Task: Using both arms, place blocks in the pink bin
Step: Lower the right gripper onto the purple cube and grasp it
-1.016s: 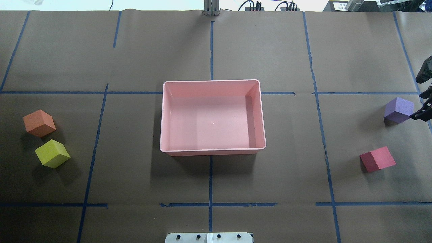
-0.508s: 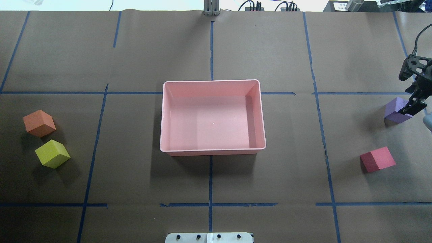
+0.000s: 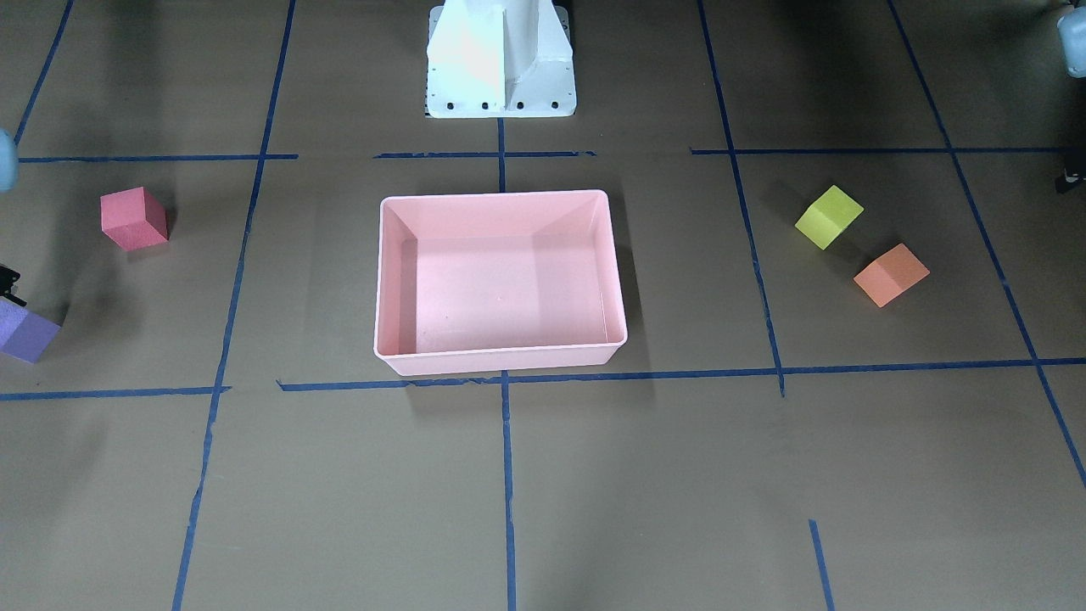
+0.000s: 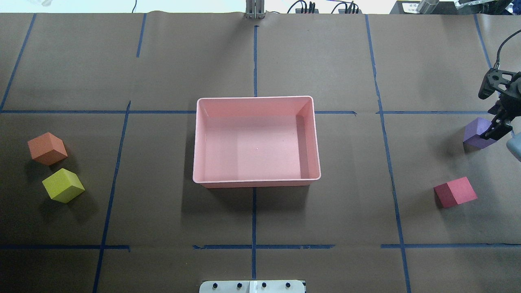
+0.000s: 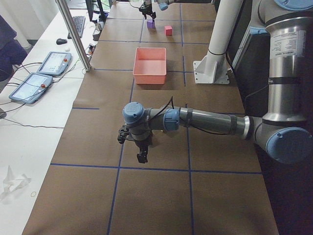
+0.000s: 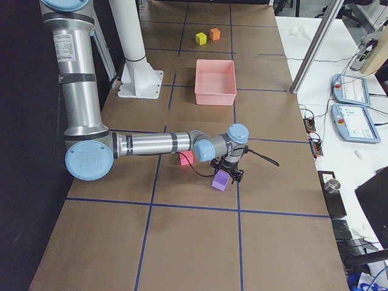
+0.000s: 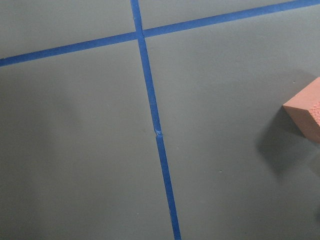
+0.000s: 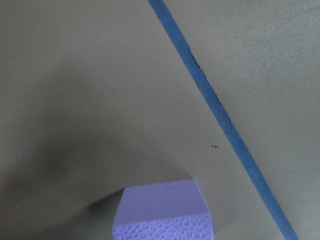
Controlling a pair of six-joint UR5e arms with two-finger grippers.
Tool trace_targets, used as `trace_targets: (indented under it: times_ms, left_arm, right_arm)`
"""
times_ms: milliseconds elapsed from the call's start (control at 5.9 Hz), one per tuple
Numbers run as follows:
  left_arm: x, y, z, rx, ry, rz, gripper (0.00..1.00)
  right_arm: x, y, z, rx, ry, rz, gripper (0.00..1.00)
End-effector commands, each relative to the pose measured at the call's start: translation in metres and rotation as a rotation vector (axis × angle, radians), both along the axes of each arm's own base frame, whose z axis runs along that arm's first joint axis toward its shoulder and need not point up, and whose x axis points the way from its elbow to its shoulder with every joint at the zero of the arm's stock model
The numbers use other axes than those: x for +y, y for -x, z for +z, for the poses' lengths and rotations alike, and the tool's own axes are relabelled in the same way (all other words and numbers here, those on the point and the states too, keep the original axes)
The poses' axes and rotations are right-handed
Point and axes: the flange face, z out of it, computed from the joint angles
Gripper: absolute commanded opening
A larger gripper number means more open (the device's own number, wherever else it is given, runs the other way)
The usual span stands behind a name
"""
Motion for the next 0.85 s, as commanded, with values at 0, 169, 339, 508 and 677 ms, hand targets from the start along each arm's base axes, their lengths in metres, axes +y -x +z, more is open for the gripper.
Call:
trace_targets:
  times_ms: [0, 169, 339, 508, 677]
  left_arm:
    - [0.0, 0.0, 0.0, 0.0, 0.0, 0.0, 1.0]
    - [0.0, 0.0, 0.0, 0.0, 0.002, 0.0, 1.0]
    - [0.0, -0.001, 0.0, 0.001, 0.002, 0.002, 1.0]
    - [0.001, -0.001, 0.0, 0.01, 0.005, 0.001, 1.0]
    - [0.001, -0.002, -0.001, 0.019, 0.009, 0.001, 1.0]
  right_arm:
    - [0.007, 0.017, 0.021, 0.03, 0.031, -0.03, 0.99]
    - [0.007, 0.018, 0.021, 0.028, 0.031, -0.03, 0.9]
    - [0.007, 0.019, 0.016, 0.019, 0.027, -0.029, 0.58]
    - [0.006, 0.019, 0.005, 0.011, 0.019, -0.025, 0.37]
    - [0.006, 0.022, -0.011, -0.022, 0.058, 0.027, 0.25]
